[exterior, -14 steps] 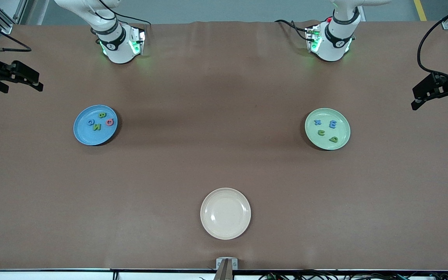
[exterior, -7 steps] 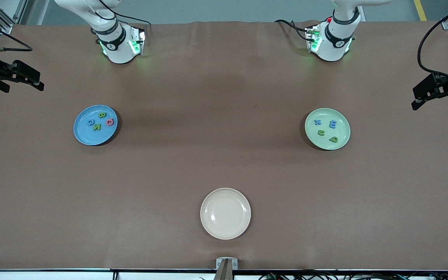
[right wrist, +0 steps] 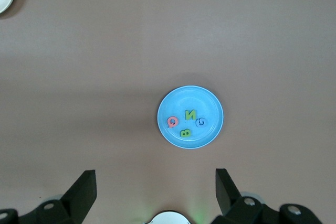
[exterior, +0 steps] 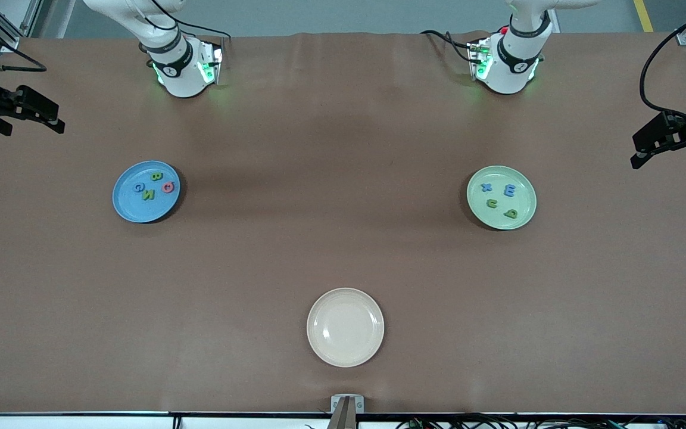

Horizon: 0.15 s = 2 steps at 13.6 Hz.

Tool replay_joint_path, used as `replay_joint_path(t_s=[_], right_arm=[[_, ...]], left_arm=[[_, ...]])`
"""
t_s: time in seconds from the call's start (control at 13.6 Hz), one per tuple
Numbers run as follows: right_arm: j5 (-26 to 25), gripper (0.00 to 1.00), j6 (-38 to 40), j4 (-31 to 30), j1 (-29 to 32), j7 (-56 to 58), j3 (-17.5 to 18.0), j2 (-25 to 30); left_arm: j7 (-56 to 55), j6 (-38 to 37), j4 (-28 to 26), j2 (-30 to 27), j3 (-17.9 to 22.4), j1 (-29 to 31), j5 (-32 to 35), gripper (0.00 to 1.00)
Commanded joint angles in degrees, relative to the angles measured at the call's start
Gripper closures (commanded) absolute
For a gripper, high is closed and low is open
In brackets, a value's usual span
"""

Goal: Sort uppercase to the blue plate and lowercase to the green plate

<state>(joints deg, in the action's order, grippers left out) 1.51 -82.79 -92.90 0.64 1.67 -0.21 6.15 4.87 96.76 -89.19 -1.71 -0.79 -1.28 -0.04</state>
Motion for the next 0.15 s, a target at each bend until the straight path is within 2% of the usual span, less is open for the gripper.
replay_joint_path(t_s=[0.0,0.07], right_arm=[[0.3,0.00,-1.0,-1.8,1.0,-0.4,0.8,1.8],[0.3,0.00,-1.0,-1.9,1.0,-0.4,0.8,1.8]], left_arm=[[1.1,-0.3,0.7,0.1,-0.4,0.5,0.3,0.00],[1.0,-0.3,0.7,0.1,-0.4,0.5,0.2,0.00]])
